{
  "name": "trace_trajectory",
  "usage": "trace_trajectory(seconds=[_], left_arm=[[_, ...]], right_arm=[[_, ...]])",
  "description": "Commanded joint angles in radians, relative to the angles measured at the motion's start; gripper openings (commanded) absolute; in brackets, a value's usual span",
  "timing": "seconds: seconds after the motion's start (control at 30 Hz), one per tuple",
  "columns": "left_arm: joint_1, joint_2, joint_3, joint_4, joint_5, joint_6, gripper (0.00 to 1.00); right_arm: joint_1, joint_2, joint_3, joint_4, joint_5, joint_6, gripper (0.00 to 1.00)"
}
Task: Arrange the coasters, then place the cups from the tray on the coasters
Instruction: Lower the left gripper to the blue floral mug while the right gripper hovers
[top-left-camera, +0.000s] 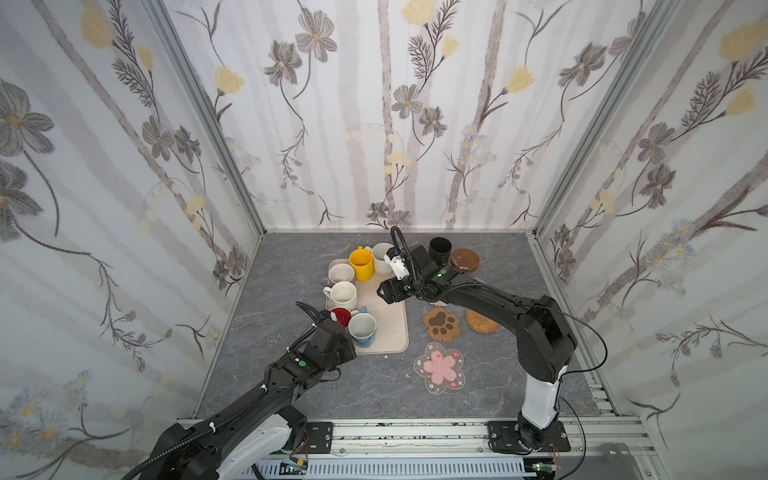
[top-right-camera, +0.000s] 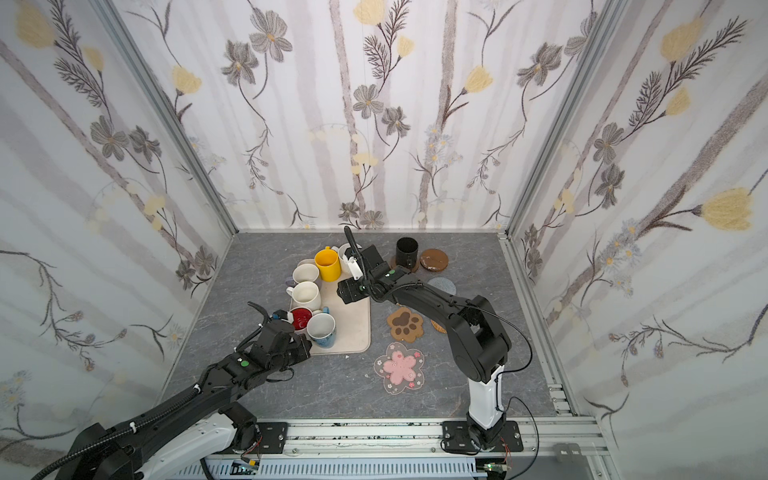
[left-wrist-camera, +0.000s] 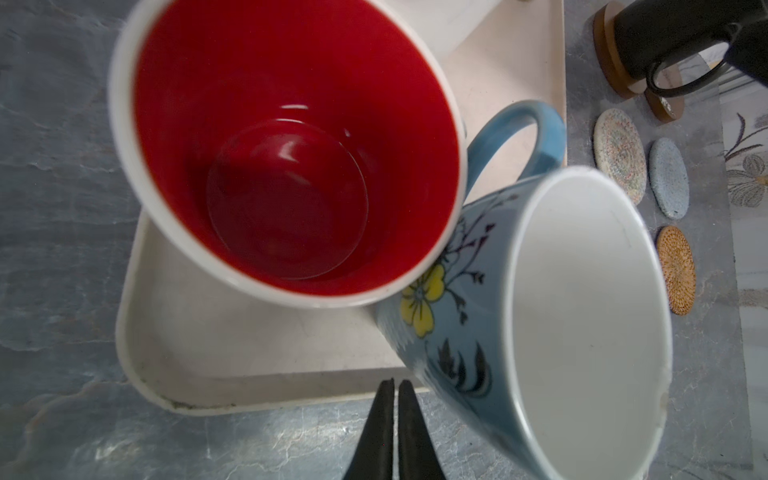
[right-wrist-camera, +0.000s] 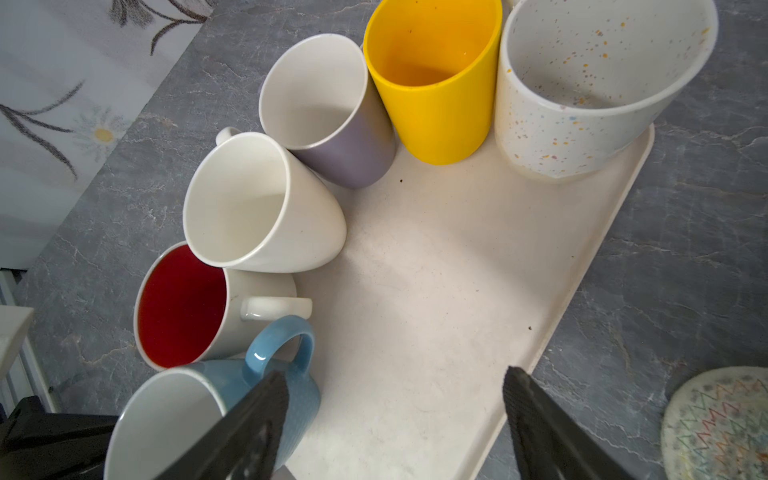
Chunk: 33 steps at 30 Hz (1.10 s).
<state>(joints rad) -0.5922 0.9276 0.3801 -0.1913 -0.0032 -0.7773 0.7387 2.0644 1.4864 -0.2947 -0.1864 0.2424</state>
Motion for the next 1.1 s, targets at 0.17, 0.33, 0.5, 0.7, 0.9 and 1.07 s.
trace_trajectory(seconds=[0.17, 0.33, 0.5, 0.7, 0.9, 1.07], left_arm=[[-0.016, 0.059, -0.014, 0.132, 0.006, -0.028, 0.09], [-0.030, 0.104, -0.010, 0.186, 0.012, -0.032, 0.18], [-0.038, 0.174, -0.004, 0.235, 0.018, -0.036, 0.23], [-0.050, 0.260, 0.015, 0.299, 0.012, -0.033, 0.23], [-0.055, 0.305, 0.042, 0.340, -0.018, -0.026, 0.23], [-0.054, 0.391, 0.088, 0.389, -0.005, -0.012, 0.24]], right_arm=[[0.014, 0.038, 0.006, 0.065, -0.046, 0.009, 0.81], [0.014, 0.057, 0.010, 0.060, -0.040, 0.007, 0.81], [0.014, 0.077, 0.027, 0.047, -0.052, -0.004, 0.81], [0.004, 0.073, 0.024, 0.037, -0.005, -0.009, 0.81], [-0.020, 0.053, 0.005, 0.037, 0.012, -0.009, 0.80], [-0.037, 0.033, -0.013, 0.037, 0.028, -0.009, 0.80]])
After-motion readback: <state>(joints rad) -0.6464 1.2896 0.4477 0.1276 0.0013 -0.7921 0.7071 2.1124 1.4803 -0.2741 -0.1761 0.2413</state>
